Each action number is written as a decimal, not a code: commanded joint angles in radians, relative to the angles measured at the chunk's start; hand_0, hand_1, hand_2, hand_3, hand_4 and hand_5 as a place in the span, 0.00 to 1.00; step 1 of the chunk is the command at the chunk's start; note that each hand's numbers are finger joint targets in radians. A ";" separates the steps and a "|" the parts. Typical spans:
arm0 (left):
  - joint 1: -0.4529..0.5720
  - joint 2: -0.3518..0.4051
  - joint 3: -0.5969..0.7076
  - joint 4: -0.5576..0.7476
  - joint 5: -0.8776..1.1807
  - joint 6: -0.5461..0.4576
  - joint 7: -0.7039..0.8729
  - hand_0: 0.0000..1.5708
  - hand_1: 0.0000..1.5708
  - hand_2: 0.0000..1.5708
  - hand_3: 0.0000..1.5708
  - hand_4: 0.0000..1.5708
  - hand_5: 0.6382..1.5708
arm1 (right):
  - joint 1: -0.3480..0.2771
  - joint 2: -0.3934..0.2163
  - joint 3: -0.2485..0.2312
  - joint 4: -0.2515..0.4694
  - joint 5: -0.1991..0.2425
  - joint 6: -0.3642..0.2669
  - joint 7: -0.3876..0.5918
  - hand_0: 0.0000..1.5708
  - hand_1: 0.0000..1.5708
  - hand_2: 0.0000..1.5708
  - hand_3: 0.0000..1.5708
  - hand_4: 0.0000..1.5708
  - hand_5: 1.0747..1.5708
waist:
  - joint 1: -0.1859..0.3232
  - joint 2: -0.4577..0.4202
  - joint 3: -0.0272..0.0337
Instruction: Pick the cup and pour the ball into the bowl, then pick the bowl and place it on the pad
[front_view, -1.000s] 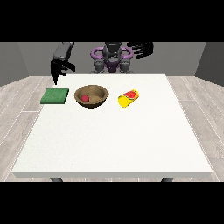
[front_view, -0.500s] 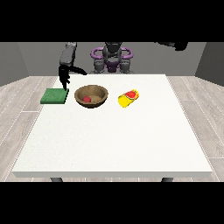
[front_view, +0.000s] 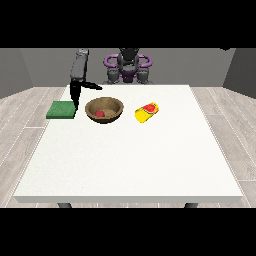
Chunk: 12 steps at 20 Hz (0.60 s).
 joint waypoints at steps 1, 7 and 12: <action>0.028 0.034 0.016 -0.015 0.059 -0.048 0.026 0.00 0.00 0.00 0.00 0.10 0.99 | -0.019 -0.056 -0.040 0.068 -0.024 0.049 -0.036 0.00 0.00 0.00 0.00 0.00 1.00 | 0.009 0.020 0.0006; -0.045 0.068 0.021 -0.053 0.122 -0.036 0.078 0.00 0.00 0.00 0.00 0.09 1.00 | -0.080 -0.050 -0.068 0.169 -0.049 0.066 -0.077 0.00 0.00 0.00 0.00 0.00 1.00 | 0.037 0.093 0.0012; -0.078 0.106 0.020 -0.095 0.160 -0.016 0.132 0.00 0.00 0.00 0.00 0.07 1.00 | -0.095 -0.069 -0.100 0.245 -0.061 0.089 -0.165 0.00 0.00 0.00 0.00 0.00 1.00 | 0.047 0.146 0.0015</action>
